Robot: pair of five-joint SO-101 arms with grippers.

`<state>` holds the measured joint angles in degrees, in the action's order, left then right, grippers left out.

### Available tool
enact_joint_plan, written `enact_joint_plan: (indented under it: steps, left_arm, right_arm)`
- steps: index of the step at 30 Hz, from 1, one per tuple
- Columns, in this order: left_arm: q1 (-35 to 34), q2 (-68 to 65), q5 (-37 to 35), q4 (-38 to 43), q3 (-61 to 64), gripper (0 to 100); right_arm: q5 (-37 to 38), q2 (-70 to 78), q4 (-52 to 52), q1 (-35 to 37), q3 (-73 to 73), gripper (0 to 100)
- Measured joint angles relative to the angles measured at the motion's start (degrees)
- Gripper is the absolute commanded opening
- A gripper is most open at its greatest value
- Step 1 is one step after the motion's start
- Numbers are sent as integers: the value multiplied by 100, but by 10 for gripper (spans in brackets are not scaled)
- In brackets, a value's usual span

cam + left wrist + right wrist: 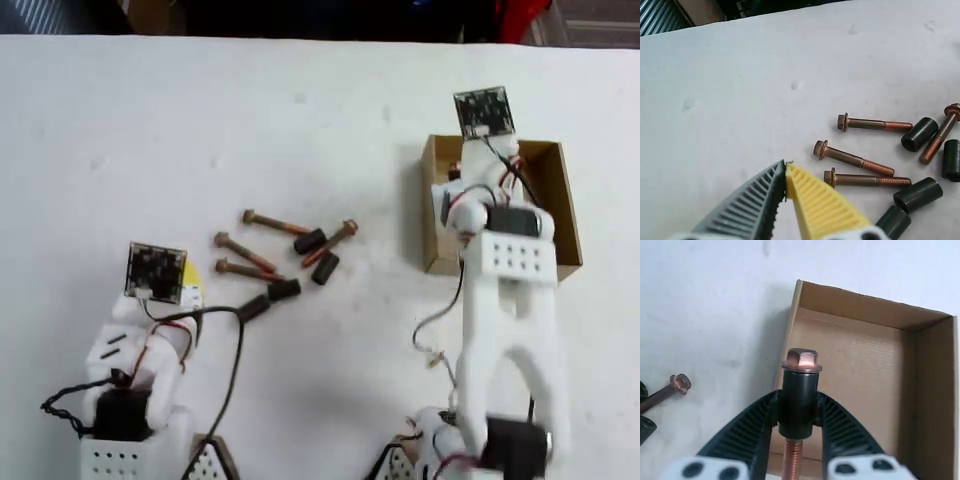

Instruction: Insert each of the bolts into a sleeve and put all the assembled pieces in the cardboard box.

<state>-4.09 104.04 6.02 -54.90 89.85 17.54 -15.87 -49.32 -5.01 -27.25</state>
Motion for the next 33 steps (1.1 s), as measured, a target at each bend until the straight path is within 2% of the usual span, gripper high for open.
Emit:
enact_joint_plan:
  steps: [10, 26, 31, 33]
  left_arm:
    - [0, 0, 0, 0, 0, 22]
    - [0, 0, 0, -9, 0, 22]
    - [0, 0, 0, -9, 0, 22]
    - [0, 0, 0, -9, 26, 22]
  right_arm:
    - [0, 1987, 26, -290, 1213, 17]
    - [0, 3376, 26, -316, 2013, 22]
    - [0, 3552, 62, -273, 2013, 147]
    - [0, 3552, 62, -220, 2022, 167]
